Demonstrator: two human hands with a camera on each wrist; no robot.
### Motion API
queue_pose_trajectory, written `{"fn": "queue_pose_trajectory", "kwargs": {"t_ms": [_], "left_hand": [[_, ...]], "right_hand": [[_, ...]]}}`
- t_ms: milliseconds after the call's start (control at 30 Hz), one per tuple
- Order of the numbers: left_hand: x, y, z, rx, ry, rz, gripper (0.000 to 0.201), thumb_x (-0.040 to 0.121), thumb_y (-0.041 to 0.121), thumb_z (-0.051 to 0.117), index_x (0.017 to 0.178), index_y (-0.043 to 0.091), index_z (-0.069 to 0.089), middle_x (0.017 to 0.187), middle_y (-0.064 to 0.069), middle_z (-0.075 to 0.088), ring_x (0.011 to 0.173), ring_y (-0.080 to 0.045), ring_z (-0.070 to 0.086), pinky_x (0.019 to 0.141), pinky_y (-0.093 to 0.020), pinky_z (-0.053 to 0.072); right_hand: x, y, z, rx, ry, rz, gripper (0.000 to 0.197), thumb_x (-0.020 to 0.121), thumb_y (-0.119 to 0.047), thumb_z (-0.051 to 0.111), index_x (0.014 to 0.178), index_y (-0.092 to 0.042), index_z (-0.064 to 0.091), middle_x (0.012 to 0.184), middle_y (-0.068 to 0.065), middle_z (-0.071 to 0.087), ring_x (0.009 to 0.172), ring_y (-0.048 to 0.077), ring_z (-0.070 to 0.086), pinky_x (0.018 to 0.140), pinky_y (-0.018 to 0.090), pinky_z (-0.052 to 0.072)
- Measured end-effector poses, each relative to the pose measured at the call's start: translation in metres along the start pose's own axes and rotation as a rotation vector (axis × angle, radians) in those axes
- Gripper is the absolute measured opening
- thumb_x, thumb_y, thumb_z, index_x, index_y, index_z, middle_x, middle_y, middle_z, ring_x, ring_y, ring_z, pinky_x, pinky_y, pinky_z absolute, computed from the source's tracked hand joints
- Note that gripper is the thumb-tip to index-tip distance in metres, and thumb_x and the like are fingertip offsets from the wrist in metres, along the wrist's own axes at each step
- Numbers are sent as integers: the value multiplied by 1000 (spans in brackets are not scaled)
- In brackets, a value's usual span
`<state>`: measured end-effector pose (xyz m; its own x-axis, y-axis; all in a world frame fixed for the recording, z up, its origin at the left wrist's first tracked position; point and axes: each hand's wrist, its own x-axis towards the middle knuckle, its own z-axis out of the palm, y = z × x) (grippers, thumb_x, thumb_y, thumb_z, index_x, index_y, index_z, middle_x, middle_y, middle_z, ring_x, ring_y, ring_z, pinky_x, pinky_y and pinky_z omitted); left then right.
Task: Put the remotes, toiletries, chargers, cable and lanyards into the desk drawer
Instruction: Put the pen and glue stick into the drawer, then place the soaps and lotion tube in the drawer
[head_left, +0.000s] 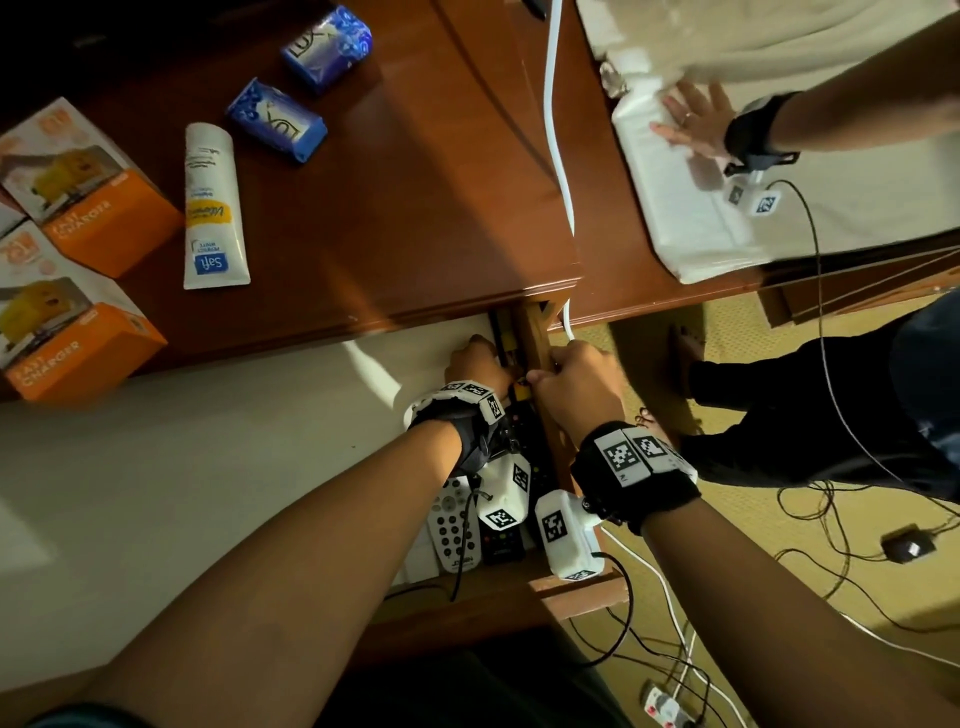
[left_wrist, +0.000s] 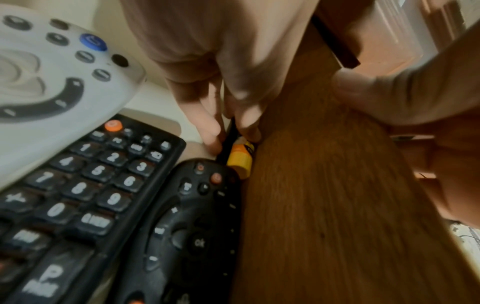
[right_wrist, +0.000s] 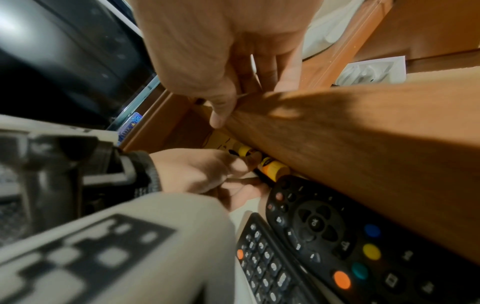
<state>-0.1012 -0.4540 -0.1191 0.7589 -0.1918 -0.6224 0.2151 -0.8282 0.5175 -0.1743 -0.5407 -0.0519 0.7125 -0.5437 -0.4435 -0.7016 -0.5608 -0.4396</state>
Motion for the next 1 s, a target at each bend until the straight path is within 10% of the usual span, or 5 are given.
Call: {"fn": "queue_pose_trajectory", "kwargs": {"t_ms": [367,633,833,1000], "left_hand": [[-32,-11,-14,-26,-78,69,45,84,31,65,125,15,56,112,-8,68,105,-25,62,86,-26,46],[-76,-35,-79,-238,-38,189,13,85,25,65,97,23,68,96,2,71,88,-13,67,81,-26,53],[-73,-23,-165,-294,137,288,13,85,21,66,98,19,69,92,3,71,85,-11,65,80,-25,51],[-37,-5,-238,-260,301,363,9,87,20,65,94,23,65,94,6,67,90,-10,61,82,-25,49]], "right_hand": [[-6,3,3,-43,26,-77,22,88,-26,61,92,-5,66,97,10,59,83,25,54,75,28,43],[-21,-24,-1,-294,84,-202,49,82,-21,59,127,-7,49,122,17,47,106,37,51,85,40,45],[-10,-117,-24,-151,-66,-432,28,81,-34,62,98,-12,63,103,11,51,101,34,53,87,40,47],[11,-208,-50,40,-125,-519,16,85,-29,63,74,-20,58,77,0,58,77,19,56,60,23,35]]}}
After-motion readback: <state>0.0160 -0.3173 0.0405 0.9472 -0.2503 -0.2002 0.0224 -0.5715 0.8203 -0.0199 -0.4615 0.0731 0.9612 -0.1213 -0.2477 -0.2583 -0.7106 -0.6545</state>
